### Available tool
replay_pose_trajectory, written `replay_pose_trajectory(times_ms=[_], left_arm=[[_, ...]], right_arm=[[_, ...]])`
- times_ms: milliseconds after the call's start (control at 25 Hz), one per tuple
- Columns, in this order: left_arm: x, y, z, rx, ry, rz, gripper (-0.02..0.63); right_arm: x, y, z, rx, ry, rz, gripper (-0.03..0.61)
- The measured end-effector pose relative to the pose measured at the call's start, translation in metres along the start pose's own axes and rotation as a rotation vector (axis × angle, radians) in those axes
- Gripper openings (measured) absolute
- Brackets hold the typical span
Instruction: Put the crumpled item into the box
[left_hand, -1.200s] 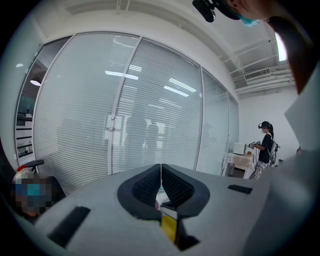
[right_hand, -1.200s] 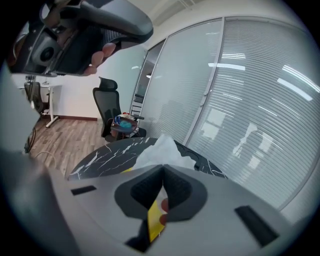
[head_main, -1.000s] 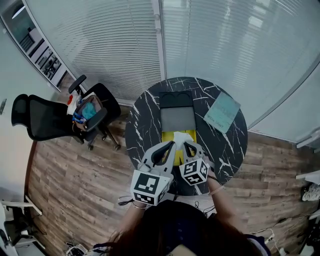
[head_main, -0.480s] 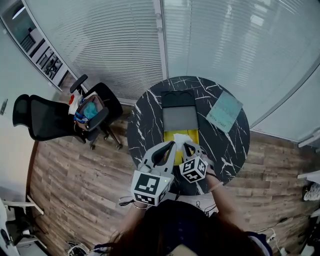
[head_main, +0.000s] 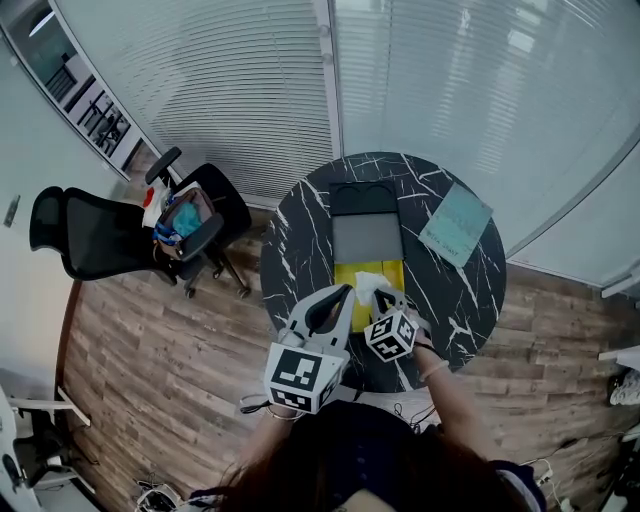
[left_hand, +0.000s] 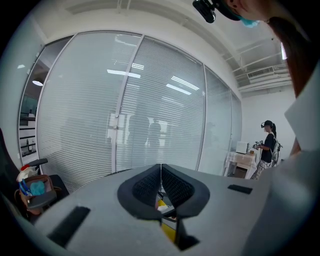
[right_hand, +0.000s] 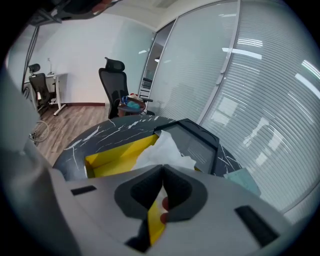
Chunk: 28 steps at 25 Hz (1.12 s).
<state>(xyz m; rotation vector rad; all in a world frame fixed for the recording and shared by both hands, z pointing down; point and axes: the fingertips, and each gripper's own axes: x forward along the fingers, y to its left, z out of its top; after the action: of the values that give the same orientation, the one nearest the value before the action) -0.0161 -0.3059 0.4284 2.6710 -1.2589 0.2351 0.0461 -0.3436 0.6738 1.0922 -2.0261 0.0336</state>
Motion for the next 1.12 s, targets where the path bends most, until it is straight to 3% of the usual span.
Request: replay_pose_trajectory(times_ms=[1120], left_arm=[[0.0,0.013,-0.009,-0.007,0.03,0.03,0.028]], right_arm=[[0.046,0.017,-0.035,-0.023,0.164,0.105,0.025]])
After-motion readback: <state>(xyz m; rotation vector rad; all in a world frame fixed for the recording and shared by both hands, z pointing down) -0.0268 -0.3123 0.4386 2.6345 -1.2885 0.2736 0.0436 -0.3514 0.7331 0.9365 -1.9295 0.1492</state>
